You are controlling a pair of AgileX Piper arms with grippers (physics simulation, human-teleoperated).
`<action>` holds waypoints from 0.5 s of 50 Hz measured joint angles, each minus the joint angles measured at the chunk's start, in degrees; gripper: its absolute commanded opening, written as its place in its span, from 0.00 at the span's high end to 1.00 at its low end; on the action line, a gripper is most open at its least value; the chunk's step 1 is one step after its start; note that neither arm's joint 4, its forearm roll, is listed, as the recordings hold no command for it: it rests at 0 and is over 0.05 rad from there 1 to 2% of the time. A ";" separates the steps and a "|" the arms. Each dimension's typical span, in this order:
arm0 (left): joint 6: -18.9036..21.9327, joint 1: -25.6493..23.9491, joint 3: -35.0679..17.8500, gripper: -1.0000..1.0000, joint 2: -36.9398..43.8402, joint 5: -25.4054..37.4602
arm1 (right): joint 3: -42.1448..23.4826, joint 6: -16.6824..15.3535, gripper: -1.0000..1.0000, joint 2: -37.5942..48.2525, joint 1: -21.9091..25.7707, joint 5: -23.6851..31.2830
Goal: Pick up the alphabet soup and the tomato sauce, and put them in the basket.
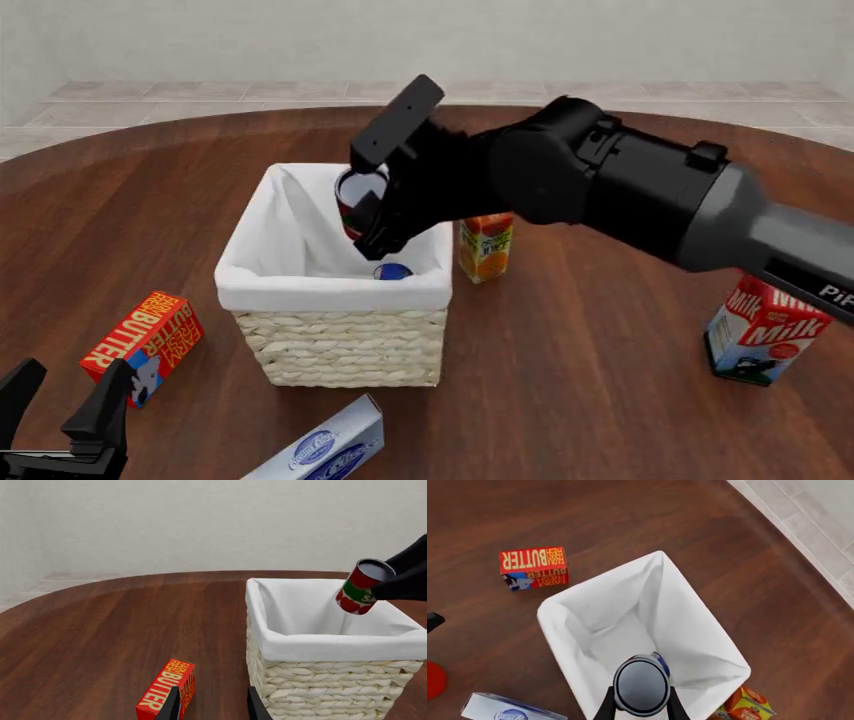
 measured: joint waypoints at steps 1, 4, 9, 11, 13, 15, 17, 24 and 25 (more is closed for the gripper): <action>0.00 0.00 0.00 0.00 0.00 0.00 | -0.06 0.01 1.00 0.22 -0.06 0.04; 0.00 0.00 0.00 0.00 0.00 0.00 | -0.28 0.02 1.00 0.82 -0.22 0.17; 0.00 0.00 0.00 0.00 0.00 0.00 | -0.73 0.02 1.00 1.79 -0.55 0.37; 0.00 0.00 0.00 0.00 0.00 0.00 | -0.89 0.03 1.00 2.17 -0.66 0.42; 0.00 0.00 0.00 0.00 0.00 0.00 | -1.10 0.03 1.00 2.59 -0.80 0.47; 0.00 0.00 0.00 0.00 0.00 0.00 | -1.34 0.04 1.00 3.02 -0.94 0.53; 0.00 0.00 0.00 0.00 0.00 0.00 | -1.63 0.04 1.00 3.48 -1.11 0.59; 0.00 0.00 0.00 0.00 0.00 0.00 | -2.75 0.04 1.00 5.05 -1.58 0.86; 0.00 0.00 0.00 0.00 0.00 0.00 | -2.94 0.03 1.00 5.29 -1.63 0.91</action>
